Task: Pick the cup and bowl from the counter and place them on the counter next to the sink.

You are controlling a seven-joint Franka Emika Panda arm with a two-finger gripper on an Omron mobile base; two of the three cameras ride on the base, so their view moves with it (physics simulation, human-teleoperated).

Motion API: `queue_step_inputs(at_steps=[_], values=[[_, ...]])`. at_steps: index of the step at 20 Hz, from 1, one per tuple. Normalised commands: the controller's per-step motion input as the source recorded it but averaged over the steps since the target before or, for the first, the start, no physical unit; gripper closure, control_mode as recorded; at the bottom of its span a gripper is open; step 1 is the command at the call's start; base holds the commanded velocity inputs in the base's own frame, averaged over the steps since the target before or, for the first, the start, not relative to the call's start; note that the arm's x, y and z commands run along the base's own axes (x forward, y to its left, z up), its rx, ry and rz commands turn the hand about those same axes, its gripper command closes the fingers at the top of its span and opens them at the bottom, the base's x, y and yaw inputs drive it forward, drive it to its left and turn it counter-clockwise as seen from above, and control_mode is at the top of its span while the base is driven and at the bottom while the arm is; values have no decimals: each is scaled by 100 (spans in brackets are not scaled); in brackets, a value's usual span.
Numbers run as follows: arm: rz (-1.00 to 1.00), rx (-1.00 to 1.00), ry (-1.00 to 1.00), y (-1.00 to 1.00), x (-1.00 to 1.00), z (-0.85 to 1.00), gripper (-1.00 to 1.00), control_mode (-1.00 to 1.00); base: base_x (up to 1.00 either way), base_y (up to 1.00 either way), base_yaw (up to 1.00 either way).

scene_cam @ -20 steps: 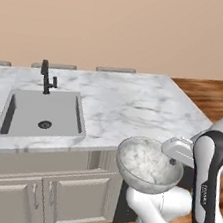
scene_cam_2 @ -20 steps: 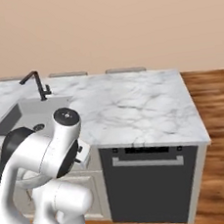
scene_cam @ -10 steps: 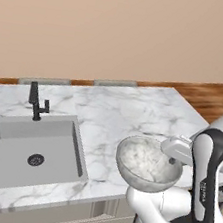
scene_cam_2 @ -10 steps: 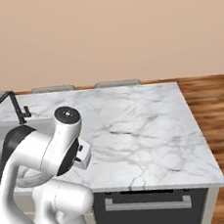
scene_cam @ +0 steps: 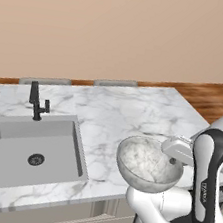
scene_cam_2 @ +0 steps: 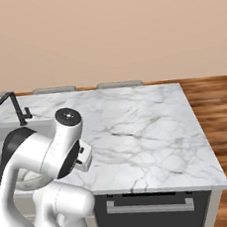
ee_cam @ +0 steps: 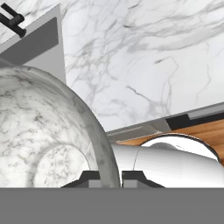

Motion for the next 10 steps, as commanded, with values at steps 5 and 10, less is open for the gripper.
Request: queue_step_inputs(at_steps=[5,10], values=[[0,0,0,0,0,0,100,100,0,0,0],[0,0,0,1,2,0,100,-100,0,0,0]])
